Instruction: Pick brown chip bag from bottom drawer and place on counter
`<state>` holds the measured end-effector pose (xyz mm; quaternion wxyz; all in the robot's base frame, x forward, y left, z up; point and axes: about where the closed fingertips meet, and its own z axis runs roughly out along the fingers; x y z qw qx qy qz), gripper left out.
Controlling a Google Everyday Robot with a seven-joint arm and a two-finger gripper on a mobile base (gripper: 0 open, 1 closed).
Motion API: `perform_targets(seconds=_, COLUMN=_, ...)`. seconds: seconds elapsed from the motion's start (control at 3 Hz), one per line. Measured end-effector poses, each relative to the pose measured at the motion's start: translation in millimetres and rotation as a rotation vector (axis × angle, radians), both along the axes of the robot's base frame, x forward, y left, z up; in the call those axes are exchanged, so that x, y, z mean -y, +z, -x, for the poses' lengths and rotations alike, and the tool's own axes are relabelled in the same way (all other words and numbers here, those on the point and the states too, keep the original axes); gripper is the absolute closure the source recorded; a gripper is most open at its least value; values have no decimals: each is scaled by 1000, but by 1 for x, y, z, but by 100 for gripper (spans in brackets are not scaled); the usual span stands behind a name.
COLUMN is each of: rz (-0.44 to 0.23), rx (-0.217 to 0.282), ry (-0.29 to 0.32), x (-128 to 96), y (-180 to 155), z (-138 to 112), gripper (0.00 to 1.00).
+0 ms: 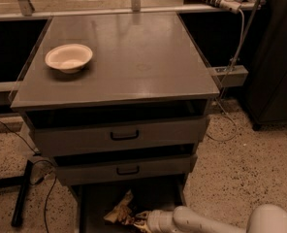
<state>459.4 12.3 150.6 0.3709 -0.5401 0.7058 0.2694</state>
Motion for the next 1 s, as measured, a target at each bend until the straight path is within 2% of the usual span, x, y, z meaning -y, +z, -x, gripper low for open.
perform_targets(seconds=0.33, rz=-31, rx=32, ry=23, x=-1, y=25, z=3, gripper=100)
perform_targets(seconds=0.67, rz=-69, rx=87, ry=46, x=5, y=69, z=5, gripper=100)
perform_targets(seconds=1.0, rz=-79, rx=161, ry=62, x=18, y=120, z=8, gripper=100)
